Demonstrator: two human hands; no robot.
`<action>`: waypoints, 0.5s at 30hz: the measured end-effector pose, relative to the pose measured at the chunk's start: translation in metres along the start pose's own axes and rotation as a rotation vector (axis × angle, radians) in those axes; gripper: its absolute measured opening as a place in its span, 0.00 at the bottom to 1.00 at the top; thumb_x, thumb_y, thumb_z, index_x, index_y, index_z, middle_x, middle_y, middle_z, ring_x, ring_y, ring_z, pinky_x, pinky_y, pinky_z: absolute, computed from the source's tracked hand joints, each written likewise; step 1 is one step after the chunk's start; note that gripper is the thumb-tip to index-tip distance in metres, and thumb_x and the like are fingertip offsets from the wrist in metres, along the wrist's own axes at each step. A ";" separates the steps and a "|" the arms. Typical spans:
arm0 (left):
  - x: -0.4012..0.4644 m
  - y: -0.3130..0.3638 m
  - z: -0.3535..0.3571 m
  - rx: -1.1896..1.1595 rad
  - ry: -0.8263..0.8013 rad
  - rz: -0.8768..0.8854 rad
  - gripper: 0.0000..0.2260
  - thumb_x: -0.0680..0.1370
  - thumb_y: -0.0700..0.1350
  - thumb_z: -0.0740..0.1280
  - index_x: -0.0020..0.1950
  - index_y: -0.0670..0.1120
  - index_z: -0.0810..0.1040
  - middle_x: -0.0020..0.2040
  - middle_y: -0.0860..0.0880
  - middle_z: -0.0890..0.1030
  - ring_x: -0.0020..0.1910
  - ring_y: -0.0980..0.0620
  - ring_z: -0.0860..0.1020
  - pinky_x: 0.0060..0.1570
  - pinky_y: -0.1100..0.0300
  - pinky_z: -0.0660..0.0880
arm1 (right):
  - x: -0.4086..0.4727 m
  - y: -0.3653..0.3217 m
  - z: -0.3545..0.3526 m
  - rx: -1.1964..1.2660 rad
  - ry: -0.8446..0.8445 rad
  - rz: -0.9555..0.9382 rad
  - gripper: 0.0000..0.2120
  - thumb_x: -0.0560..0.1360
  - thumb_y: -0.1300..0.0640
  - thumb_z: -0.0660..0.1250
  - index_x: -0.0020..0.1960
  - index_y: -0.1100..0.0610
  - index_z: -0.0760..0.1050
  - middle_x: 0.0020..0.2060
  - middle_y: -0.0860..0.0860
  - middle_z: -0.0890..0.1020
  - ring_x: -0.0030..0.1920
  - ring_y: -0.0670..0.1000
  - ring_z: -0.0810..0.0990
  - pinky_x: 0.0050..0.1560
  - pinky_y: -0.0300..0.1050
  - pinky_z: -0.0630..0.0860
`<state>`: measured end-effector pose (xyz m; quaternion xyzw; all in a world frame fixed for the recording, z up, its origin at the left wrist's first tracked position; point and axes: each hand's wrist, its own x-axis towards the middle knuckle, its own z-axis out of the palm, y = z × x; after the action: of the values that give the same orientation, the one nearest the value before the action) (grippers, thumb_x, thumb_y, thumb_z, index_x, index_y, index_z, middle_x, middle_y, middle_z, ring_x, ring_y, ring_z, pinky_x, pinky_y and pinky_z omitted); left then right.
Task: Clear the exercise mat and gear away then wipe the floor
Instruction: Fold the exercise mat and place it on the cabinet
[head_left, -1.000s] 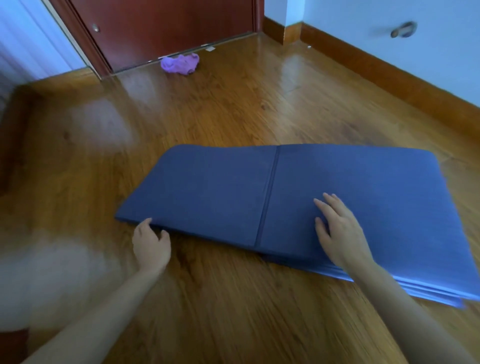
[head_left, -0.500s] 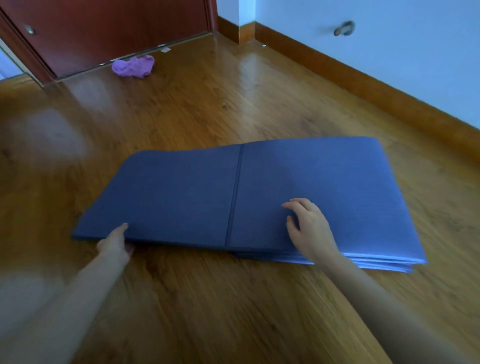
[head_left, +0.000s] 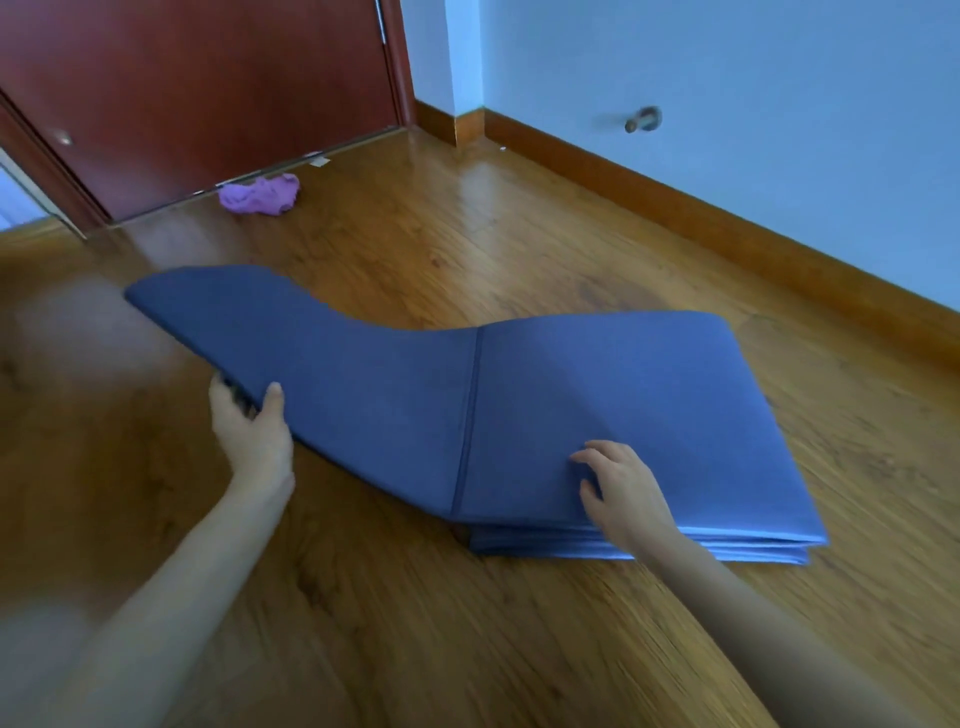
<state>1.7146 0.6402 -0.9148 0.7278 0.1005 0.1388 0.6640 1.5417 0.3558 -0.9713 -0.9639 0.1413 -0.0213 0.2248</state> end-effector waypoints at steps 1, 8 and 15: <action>-0.008 0.009 0.007 0.027 -0.044 0.061 0.20 0.79 0.37 0.61 0.71 0.46 0.65 0.62 0.52 0.73 0.59 0.57 0.73 0.60 0.63 0.70 | 0.000 0.000 0.001 -0.001 -0.005 0.005 0.15 0.74 0.64 0.63 0.60 0.61 0.77 0.60 0.55 0.77 0.64 0.58 0.71 0.62 0.50 0.69; -0.044 0.023 0.021 0.232 -0.239 0.324 0.22 0.79 0.40 0.62 0.73 0.46 0.63 0.65 0.54 0.72 0.62 0.61 0.70 0.62 0.62 0.68 | 0.006 -0.004 -0.008 0.024 -0.062 0.026 0.16 0.77 0.62 0.59 0.64 0.58 0.73 0.63 0.51 0.73 0.65 0.53 0.68 0.62 0.41 0.64; -0.088 0.032 0.060 0.292 -0.442 0.595 0.21 0.77 0.40 0.65 0.71 0.47 0.67 0.67 0.52 0.73 0.65 0.58 0.71 0.65 0.61 0.68 | 0.009 -0.003 -0.025 0.286 0.022 0.131 0.18 0.77 0.63 0.60 0.66 0.60 0.70 0.62 0.54 0.74 0.62 0.53 0.72 0.57 0.37 0.63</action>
<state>1.6507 0.5515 -0.8937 0.8242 -0.2411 0.1495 0.4901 1.5481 0.3449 -0.9475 -0.9104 0.2021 -0.0372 0.3590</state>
